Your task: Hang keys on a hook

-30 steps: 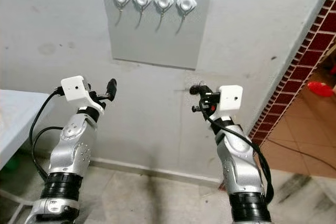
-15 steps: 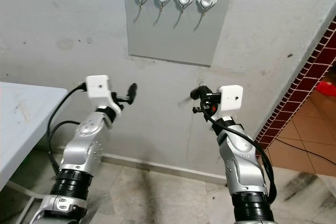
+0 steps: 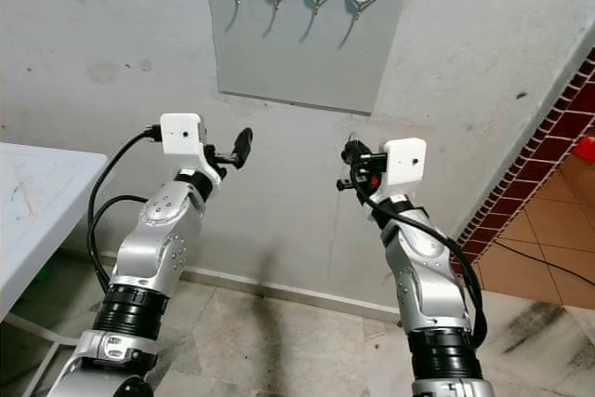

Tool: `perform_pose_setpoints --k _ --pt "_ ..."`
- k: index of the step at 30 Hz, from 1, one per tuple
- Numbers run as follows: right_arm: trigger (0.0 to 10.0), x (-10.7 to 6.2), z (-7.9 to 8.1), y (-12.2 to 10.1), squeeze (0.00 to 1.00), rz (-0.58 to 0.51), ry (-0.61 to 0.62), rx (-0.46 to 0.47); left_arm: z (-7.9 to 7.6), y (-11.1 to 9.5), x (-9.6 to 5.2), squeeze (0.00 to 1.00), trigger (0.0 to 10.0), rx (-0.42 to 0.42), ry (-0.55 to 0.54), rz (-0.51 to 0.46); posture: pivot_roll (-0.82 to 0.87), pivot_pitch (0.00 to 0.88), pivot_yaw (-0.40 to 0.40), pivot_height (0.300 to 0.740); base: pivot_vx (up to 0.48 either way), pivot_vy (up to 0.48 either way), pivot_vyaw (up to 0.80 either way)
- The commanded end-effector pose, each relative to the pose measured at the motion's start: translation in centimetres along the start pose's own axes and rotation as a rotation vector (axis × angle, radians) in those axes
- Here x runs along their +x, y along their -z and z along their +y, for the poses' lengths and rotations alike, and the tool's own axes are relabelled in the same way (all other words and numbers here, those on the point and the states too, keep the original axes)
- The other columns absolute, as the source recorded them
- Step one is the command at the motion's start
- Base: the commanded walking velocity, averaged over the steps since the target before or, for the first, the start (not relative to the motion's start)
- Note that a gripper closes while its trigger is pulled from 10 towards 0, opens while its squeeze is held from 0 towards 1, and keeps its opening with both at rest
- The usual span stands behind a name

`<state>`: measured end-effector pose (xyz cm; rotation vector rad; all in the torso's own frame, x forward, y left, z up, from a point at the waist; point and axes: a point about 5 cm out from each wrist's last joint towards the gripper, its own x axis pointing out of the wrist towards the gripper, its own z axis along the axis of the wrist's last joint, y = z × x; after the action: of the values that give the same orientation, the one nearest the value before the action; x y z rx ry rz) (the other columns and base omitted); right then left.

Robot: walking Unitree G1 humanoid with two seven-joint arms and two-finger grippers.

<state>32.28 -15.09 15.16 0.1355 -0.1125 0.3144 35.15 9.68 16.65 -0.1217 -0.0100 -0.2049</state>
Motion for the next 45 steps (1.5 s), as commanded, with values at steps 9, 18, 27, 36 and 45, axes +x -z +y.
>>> perform_pose_setpoints --k 9,18,27,36,45 --pt "10.0 1.0 -0.1 -0.9 0.00 -0.025 -0.026 -0.007 -1.1 -0.8 0.2 0.00 10.0 0.039 0.103 -0.035 -0.06 0.007 -0.049 0.740 0.000 0.000 0.00" --pt "10.0 3.6 0.3 -2.7 0.00 -0.076 -0.085 -0.026 -2.9 -2.3 0.7 0.00 10.0 0.071 0.211 -0.078 -0.05 0.013 -0.051 0.740 0.000 0.000 0.00" --pt "10.0 6.2 0.0 -4.4 0.00 -0.118 -0.091 -0.037 -4.0 -3.6 1.3 0.00 10.0 0.092 0.284 -0.114 -0.05 0.013 -0.047 0.740 0.000 0.000 0.00" --pt "10.0 8.3 -0.5 -6.2 0.00 -0.147 -0.070 -0.050 -4.7 -4.7 1.9 0.00 10.0 0.114 0.324 -0.143 -0.06 0.017 -0.037 0.740 0.000 0.000 0.00" --pt "10.0 9.6 -0.3 -8.1 0.00 -0.187 -0.064 -0.051 -5.0 -5.2 2.1 0.00 10.0 0.110 0.338 -0.156 -0.06 0.024 -0.033 0.740 0.000 0.000 0.00"
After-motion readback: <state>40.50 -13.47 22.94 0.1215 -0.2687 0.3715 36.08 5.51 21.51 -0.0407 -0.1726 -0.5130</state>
